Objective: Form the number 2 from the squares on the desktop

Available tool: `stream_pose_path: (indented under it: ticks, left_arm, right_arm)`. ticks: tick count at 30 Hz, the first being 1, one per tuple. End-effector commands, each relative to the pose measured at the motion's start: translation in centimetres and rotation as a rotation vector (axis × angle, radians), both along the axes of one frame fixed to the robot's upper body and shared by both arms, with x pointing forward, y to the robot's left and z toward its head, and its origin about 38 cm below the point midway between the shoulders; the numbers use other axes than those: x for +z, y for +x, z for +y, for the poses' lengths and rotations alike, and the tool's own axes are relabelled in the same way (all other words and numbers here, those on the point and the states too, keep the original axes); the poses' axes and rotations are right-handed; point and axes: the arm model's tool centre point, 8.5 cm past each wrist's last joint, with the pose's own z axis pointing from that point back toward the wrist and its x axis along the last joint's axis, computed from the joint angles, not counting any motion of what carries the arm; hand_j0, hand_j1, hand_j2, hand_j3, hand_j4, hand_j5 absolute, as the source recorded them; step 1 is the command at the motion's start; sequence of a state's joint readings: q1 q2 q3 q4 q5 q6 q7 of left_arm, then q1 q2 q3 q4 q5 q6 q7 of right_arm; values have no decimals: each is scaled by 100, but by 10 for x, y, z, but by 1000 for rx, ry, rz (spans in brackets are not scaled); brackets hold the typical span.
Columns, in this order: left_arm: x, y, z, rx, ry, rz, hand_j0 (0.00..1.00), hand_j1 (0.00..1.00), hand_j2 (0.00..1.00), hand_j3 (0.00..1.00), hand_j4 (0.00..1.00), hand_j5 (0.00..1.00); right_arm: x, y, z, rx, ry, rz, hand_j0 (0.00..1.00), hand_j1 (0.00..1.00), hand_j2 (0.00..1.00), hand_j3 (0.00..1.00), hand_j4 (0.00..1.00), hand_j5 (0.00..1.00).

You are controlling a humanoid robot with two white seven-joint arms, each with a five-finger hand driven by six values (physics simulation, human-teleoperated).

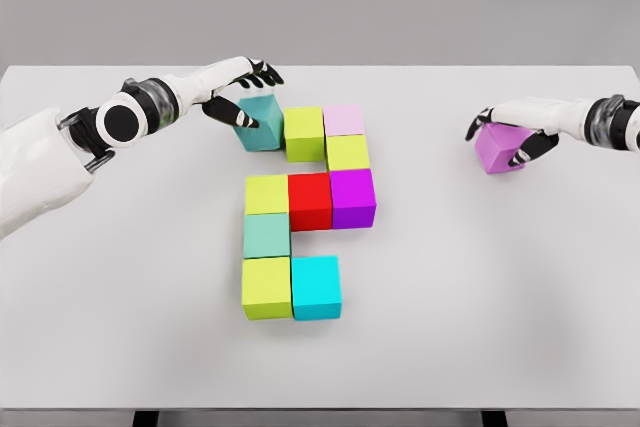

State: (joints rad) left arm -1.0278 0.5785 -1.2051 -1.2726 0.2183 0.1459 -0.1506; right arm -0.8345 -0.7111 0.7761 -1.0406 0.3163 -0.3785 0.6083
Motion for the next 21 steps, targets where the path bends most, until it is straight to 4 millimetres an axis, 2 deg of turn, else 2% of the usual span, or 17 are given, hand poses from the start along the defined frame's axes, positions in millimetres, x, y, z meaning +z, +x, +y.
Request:
stream_pose_path:
  ticks: [1, 4, 8, 10, 12, 13, 14, 15, 16, 17, 19, 21]
  left_arm:
    - [0, 0, 0, -2, -1, -2, 81, 81, 81, 81, 81, 81]
    - [1, 0, 1, -1, 1, -3, 82, 82, 82, 82, 82, 82]
    - [1, 0, 5, 2, 3, -6, 91, 91, 91, 91, 91, 91]
    - [3, 1, 21, 26, 22, -13, 100, 100, 100, 100, 100, 100]
    - [6, 1, 53, 77, 56, -17, 100, 100, 100, 100, 100, 100]
    - [5, -1, 59, 80, 69, -16, 100, 100, 100, 100, 100, 100]
    - [-7, -7, 59, 60, 105, 4, 100, 100, 100, 100, 100, 100]
    - [-12, -8, 66, 43, 199, -24, 100, 100, 100, 100, 100, 100]
    - [-10, -8, 70, 45, 234, -44, 100, 100, 100, 100, 100, 100]
    - [-9, -9, 85, 68, 241, -39, 100, 100, 100, 100, 100, 100]
    - [-13, -12, 88, 64, 257, -30, 100, 100, 100, 100, 100, 100]
    - [-20, -14, 81, 37, 270, -6, 100, 100, 100, 100, 100, 100]
  right_arm:
    - [0, 0, 0, 1, -1, 2, 51, 51, 51, 51, 51, 51]
    - [1, 0, 0, 5, -4, -1, 51, 51, 51, 51, 51, 51]
    - [2, 0, 4, 17, -4, -6, 48, 48, 48, 48, 48, 48]
    - [3, -1, 7, 29, -4, -10, 47, 47, 47, 47, 47, 47]
    - [5, -2, 10, 53, 0, -17, 44, 44, 44, 44, 44, 44]
    - [5, -2, 12, 60, 0, -19, 44, 44, 44, 44, 44, 44]
    - [7, -3, 15, 80, 3, -26, 44, 44, 44, 44, 44, 44]
    - [9, -4, 18, 108, 6, -33, 44, 44, 44, 44, 44, 44]
    - [9, -5, 19, 120, 9, -36, 44, 44, 44, 44, 44, 44]
    - [11, -7, 23, 154, 13, -44, 45, 45, 45, 45, 45, 45]
    - [16, -12, 33, 245, 22, -66, 49, 49, 49, 49, 49, 49]
    - [23, -19, 47, 326, 46, -91, 49, 49, 49, 49, 49, 49]
